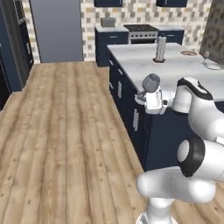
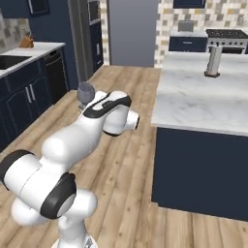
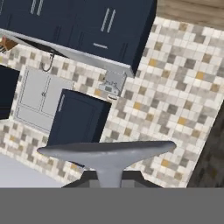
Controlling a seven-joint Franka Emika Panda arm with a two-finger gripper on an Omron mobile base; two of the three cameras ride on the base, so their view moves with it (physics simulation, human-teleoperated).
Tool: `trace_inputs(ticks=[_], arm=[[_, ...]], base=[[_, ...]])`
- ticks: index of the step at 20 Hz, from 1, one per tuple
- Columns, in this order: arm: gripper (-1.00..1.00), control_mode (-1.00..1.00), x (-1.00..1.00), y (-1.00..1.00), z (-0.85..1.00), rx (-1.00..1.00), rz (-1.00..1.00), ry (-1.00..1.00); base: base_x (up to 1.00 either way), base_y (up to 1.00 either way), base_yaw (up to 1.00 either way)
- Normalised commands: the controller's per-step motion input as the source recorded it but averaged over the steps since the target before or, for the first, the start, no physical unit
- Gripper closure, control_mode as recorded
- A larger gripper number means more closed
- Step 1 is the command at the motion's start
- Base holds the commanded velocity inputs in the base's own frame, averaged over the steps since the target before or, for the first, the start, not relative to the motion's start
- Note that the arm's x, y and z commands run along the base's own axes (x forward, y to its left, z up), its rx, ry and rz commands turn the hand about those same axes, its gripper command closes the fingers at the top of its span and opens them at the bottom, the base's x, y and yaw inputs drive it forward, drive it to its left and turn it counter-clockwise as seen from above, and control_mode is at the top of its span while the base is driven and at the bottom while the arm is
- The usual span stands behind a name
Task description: Retrieve the wine glasses from the counter and place one next to each plate.
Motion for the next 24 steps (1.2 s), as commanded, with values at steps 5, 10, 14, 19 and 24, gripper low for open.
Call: trace_inputs(ticks=[5, 10, 14, 19, 24], arm=[[1.00, 1.00, 0.00, 0.00, 0.00, 0.00, 0.00, 0.00], [1.00, 1.00, 0.00, 0.00, 0.00, 0.00, 0.00, 0.00], [1.00, 1.00, 0.00, 0.00, 0.00, 0.00, 0.00, 0.00], [1.00, 1.00, 0.00, 0.00, 0.00, 0.00, 0.00, 0.00], [1.00, 1.00, 0.00, 0.00, 0.00, 0.00, 0.00, 0.00]], base=[[-0.23, -1.00, 0.00], [-0.22, -1.00, 0.00], [-0.17, -1.00, 0.00], [-0.12, -1.00, 0.00], [-0.05, -1.00, 0.00]])
